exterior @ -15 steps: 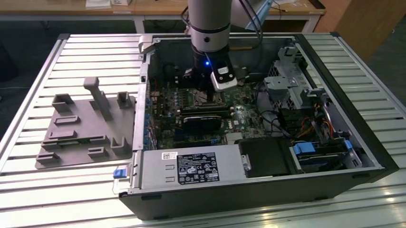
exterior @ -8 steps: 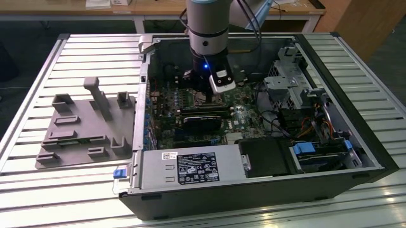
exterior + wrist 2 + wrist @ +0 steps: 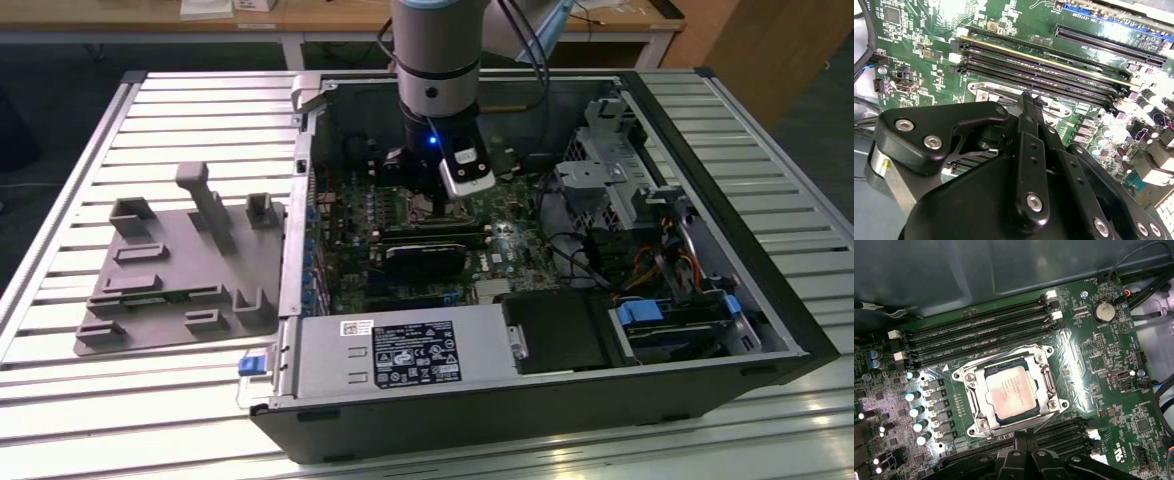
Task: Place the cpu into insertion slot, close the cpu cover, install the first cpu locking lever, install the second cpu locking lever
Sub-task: 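Install the second cpu locking lever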
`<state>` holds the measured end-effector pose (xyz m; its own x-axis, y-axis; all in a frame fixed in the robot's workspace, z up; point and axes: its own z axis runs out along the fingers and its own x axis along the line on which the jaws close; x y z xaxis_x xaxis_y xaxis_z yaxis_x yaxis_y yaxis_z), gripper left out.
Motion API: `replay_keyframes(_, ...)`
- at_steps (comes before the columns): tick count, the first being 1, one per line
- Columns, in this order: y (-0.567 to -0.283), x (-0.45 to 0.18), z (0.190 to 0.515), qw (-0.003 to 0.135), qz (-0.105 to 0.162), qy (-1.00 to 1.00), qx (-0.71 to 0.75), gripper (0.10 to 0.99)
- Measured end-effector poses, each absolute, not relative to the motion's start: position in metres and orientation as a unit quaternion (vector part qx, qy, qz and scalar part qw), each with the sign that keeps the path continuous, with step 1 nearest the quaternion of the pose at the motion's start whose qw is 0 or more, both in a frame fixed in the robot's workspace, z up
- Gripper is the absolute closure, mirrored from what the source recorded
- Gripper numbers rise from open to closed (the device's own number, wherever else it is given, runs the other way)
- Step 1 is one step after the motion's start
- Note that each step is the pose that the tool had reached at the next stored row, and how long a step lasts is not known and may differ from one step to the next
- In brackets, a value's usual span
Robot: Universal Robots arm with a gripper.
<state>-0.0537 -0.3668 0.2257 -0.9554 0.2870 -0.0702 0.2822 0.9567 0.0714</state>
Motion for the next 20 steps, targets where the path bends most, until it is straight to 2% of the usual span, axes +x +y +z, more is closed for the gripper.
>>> replay_keyframes(20, -0.3742, -0.0630, 0.2184, 0.035, 0.056, 0.992, 0.104, 0.984)
